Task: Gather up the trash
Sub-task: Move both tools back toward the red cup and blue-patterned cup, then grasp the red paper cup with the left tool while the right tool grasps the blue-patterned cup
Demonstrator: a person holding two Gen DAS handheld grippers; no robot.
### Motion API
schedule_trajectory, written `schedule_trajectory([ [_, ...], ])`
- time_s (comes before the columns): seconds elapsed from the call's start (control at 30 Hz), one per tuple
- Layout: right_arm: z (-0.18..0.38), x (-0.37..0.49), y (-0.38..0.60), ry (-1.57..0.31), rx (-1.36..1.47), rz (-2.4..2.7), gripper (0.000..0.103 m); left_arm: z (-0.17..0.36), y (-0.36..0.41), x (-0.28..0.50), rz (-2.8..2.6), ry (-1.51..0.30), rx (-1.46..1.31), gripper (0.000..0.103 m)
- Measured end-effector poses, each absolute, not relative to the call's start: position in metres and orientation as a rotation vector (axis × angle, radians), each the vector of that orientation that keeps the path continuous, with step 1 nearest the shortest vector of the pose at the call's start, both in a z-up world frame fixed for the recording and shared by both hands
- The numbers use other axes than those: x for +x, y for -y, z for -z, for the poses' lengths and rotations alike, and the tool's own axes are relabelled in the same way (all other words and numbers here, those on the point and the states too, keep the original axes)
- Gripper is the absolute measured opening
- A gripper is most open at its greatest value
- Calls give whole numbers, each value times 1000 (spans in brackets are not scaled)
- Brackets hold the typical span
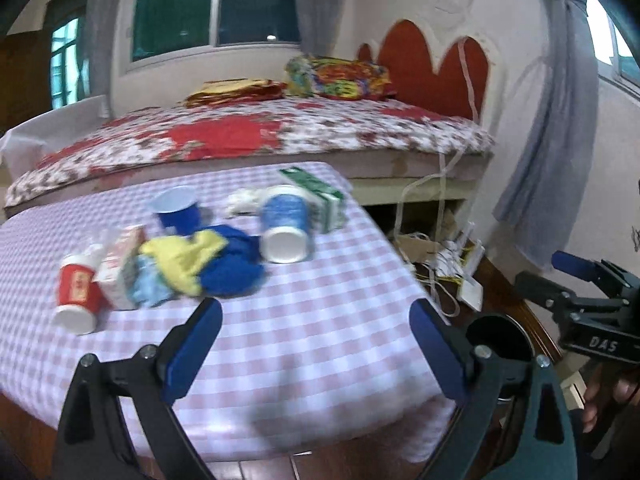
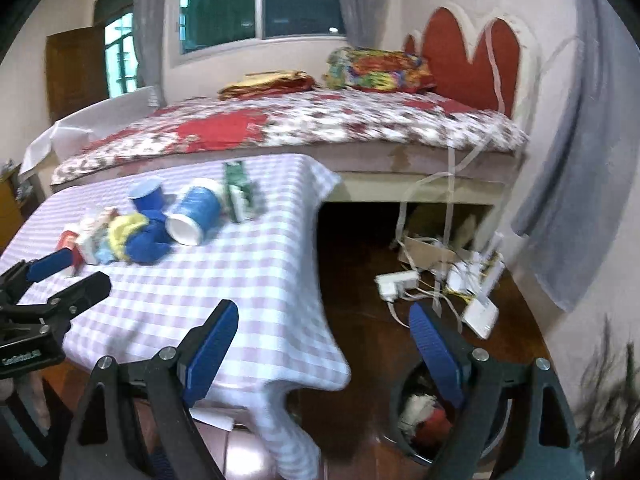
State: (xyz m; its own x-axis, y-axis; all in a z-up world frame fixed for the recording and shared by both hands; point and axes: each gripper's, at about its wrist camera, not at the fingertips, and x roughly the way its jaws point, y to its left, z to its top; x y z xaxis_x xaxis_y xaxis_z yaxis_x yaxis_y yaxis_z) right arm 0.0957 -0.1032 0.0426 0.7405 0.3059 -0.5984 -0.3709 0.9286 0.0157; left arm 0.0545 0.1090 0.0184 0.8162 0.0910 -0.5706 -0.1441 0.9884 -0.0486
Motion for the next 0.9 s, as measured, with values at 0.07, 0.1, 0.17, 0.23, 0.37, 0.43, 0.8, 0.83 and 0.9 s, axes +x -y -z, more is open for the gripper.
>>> schedule_trajectory([
  [0.07, -44, 97, 89, -637, -106, -411, 89, -19, -124, 48, -161, -587, -105, 95],
  [0.1, -45, 98, 80, -641, -105, -433, 89, -20, -134, 44, -185, -576, -109, 95],
  [0.17, -44, 100, 63, -646, -113, -457, 89, -19, -154, 37, -225, -564, -118, 95],
  [0.23, -43, 103, 44, -641, -119, -482, 89, -18, -175, 31, -273, -553, -128, 95],
  [0.37, -43, 113, 5, -614, -145, -513, 89, -7, -225, 26, -400, -557, -125, 95],
  [0.43, -42, 119, -14, -599, -160, -515, 89, 0, -250, 25, -456, -563, -137, 95],
  [0.8, -5, 202, -98, -678, -169, -471, 86, 42, -347, 52, -573, -625, -240, 95],
  [0.83, -2, 209, -102, -689, -172, -463, 84, 45, -351, 55, -567, -631, -243, 95],
  [0.9, 7, 220, -110, -713, -183, -437, 83, 48, -353, 58, -556, -627, -249, 95],
])
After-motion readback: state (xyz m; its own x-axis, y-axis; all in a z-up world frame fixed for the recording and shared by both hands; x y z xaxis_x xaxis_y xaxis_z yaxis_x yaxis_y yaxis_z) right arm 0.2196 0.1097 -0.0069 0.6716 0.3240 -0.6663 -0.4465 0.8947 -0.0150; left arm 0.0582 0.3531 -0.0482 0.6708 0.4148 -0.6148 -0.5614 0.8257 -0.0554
